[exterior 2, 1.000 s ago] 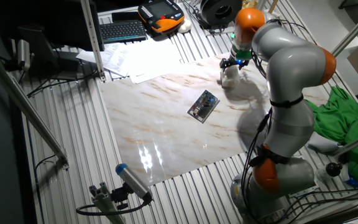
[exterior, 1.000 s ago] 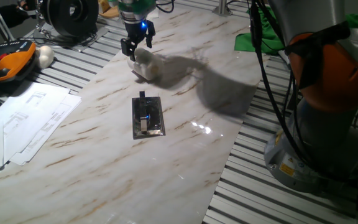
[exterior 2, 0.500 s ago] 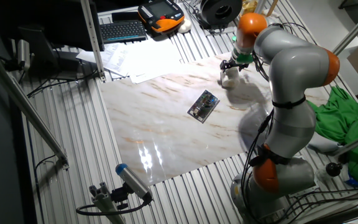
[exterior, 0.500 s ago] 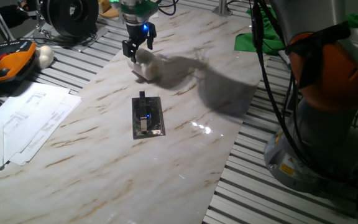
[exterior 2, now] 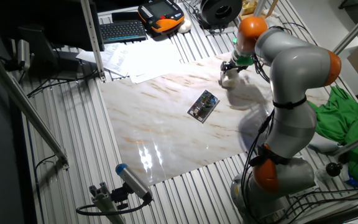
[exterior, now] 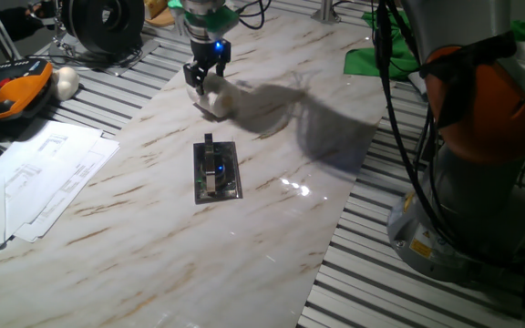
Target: Put the toilet paper on its holder
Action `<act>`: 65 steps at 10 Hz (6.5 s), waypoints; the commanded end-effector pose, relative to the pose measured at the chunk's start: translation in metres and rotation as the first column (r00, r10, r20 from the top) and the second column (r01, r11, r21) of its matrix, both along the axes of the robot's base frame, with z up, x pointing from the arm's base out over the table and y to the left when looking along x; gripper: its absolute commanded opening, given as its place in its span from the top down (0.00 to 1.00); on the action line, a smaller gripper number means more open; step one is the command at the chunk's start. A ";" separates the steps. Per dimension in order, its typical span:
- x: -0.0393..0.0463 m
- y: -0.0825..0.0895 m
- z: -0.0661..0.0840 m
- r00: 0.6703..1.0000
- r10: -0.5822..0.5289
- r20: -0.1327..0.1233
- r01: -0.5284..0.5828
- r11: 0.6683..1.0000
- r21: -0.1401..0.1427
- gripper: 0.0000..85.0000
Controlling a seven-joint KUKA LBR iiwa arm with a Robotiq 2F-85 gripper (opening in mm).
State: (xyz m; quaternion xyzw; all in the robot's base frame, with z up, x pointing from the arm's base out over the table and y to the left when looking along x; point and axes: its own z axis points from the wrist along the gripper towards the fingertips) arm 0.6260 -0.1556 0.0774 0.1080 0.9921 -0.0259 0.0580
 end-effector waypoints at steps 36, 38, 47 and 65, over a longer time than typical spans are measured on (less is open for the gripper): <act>-0.0365 0.098 0.051 0.887 -0.461 0.024 0.457 0.883 0.105 0.80; -0.0365 0.098 0.051 0.885 -0.466 0.021 0.460 0.880 0.116 0.80; -0.0672 0.127 0.043 0.845 -0.534 0.038 0.525 0.840 0.135 0.80; -0.1265 0.189 0.046 0.780 -0.624 0.049 0.615 0.778 0.129 0.80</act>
